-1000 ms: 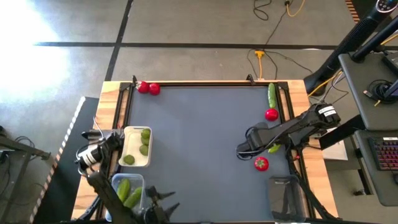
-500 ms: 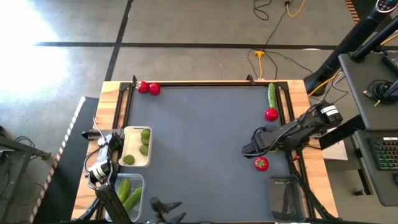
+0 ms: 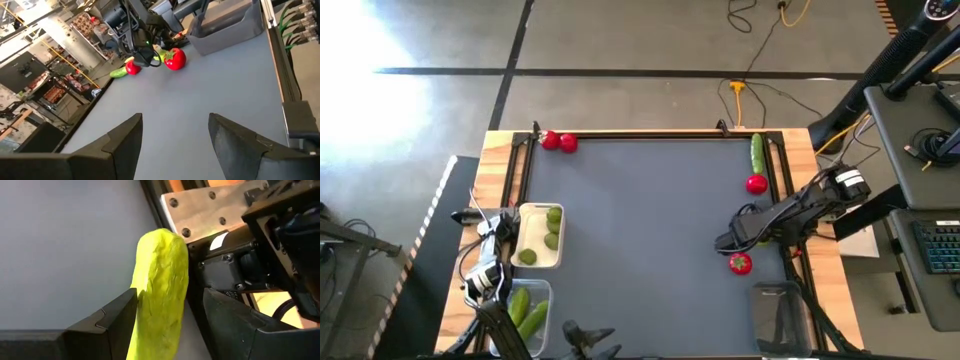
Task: Sort produce into baskets
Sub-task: Put the green cucumber into the transparent bin
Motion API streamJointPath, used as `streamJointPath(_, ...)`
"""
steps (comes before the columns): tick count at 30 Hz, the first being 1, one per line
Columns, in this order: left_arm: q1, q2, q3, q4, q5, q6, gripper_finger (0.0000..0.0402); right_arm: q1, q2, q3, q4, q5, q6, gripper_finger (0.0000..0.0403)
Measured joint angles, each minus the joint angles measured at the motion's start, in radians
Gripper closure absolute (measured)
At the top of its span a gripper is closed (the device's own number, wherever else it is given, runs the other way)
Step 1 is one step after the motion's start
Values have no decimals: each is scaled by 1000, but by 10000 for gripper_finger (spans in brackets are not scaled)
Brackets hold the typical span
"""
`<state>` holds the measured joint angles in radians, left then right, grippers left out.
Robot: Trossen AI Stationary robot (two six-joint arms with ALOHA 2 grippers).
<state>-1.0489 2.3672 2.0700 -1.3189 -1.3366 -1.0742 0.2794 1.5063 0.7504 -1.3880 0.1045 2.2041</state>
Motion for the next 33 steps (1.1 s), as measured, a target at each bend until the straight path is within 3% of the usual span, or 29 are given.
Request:
streamJointPath(9, -1, -1, 9, -2, 2, 0, 192, 3, 50, -15, 38, -28, 112, 181)
streamJointPath(17, -4, -1, 5, -5, 3, -2, 192, 4, 176, -25, 166, -25, 99, 181)
streamJointPath(22, -4, -2, 4, -8, 2, -3, 192, 5, 239, -12, 158, -10, 59, 181)
streamJointPath(28, -3, -2, 4, -9, -13, -3, 192, 4, 237, 34, 148, 48, -17, 206)
streamJointPath(33, -2, -2, 3, -13, -15, 9, 192, 4, 236, 107, 166, 182, -103, 251)
